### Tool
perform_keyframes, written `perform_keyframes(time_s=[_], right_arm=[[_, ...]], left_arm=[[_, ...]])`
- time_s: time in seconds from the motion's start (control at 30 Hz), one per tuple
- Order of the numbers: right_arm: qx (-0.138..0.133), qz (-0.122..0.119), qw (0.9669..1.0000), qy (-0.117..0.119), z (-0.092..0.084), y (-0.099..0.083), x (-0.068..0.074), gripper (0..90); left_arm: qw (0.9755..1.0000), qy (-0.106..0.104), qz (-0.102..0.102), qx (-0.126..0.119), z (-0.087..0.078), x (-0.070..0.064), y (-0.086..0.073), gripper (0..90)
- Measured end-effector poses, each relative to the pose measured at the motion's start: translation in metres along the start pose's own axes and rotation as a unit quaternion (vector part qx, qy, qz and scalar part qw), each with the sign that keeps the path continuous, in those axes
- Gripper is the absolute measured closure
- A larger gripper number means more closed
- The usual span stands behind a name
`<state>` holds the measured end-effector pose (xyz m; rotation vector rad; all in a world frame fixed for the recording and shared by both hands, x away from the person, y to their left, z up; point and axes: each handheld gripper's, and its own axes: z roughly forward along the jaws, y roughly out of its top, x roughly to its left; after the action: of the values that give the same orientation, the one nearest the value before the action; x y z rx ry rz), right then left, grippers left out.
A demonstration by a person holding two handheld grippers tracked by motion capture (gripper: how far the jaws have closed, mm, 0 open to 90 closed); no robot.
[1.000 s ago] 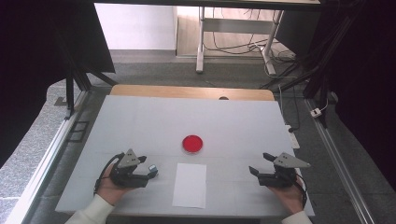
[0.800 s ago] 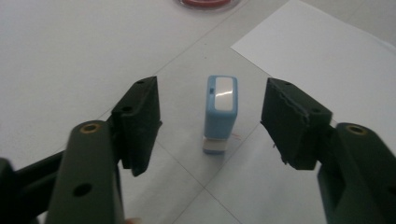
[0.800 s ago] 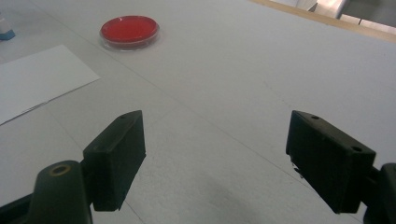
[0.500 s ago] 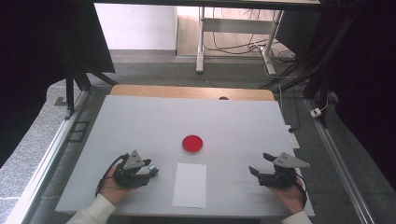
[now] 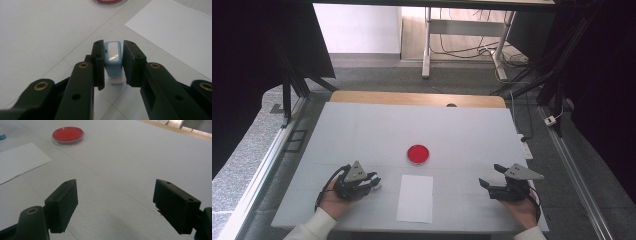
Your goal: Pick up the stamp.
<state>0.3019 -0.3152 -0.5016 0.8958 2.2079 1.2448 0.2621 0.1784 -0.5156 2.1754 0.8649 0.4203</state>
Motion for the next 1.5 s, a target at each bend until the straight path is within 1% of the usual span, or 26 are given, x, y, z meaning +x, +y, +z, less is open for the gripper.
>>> perform_keyframes(time_s=[0.17,0.5,0.8,0.9,1.2,1.37,1.5], right_arm=[[0.001,-0.001,1.0000,0.000,0.000,0.000,0.000,19.6],[0.002,-0.001,1.0000,-0.001,0.000,0.000,0.000,19.6],[0.002,0.000,1.0000,0.000,0.001,0.000,0.000,19.6],[0.002,-0.001,1.0000,-0.001,0.001,0.000,0.000,19.7],[-0.003,0.000,1.0000,-0.002,0.000,0.000,0.001,19.8],[-0.005,0.000,1.0000,-0.001,0.000,0.000,0.001,19.9],[-0.009,0.005,0.9999,-0.002,0.000,0.000,0.000,19.9]], left_arm=[[1.0000,-0.002,0.005,0.000,0.000,-0.001,0.000,73.9],[1.0000,-0.006,0.001,0.000,-0.001,0.001,0.000,75.1],[1.0000,-0.002,-0.002,-0.006,-0.003,0.002,0.001,75.1],[0.9999,-0.001,-0.004,-0.014,-0.005,0.003,0.003,75.1],[0.9992,-0.008,-0.015,-0.036,-0.009,0.007,0.008,75.1],[0.9985,-0.013,-0.022,-0.050,-0.011,0.008,0.011,75.1],[0.9976,-0.019,-0.029,-0.060,-0.013,0.010,0.014,75.1]])
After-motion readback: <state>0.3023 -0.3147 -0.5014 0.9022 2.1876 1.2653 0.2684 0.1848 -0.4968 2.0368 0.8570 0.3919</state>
